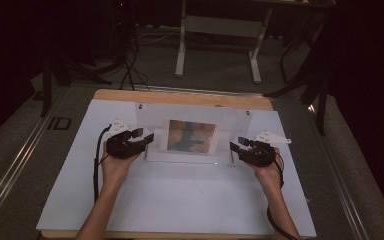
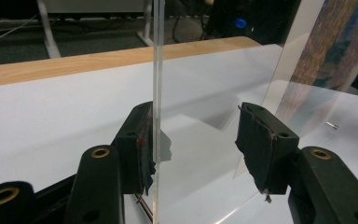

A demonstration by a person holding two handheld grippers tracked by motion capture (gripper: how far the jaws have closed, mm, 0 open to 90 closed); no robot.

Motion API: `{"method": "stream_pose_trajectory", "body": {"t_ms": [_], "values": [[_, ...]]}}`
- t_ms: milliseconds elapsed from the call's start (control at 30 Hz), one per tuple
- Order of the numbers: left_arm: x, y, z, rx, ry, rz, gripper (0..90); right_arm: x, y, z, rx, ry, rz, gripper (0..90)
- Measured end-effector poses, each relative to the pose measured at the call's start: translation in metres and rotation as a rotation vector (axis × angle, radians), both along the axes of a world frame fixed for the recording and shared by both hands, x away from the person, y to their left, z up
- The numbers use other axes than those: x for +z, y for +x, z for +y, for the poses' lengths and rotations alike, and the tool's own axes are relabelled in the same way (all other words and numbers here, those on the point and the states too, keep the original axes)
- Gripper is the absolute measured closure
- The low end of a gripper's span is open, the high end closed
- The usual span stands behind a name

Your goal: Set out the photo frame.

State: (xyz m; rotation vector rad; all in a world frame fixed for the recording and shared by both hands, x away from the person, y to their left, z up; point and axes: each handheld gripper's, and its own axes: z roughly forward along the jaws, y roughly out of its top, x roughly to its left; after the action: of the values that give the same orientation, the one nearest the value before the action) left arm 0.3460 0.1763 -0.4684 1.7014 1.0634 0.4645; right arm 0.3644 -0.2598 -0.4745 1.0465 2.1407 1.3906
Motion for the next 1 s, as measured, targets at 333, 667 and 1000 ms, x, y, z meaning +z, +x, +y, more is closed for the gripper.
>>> {"method": "stream_pose_trajectory", "body": {"t_ms": [333, 667, 1000], "values": [[0.002, -0.001, 0.003, -0.002, 0.004, 0.008, 46.2, 0.001, 0.001, -0.003, 0.028, -0.016, 0.015, 46.9], [0.008, -0.008, 0.014, 0.001, 0.003, 0.006, 46.9, 0.005, -0.002, -0.020, 0.024, -0.009, 0.029, 46.4], [0.014, -0.015, 0.029, 0.024, -0.002, 0.010, 48.3, 0.008, -0.002, -0.036, 0.001, -0.014, 0.043, 46.4]]}}
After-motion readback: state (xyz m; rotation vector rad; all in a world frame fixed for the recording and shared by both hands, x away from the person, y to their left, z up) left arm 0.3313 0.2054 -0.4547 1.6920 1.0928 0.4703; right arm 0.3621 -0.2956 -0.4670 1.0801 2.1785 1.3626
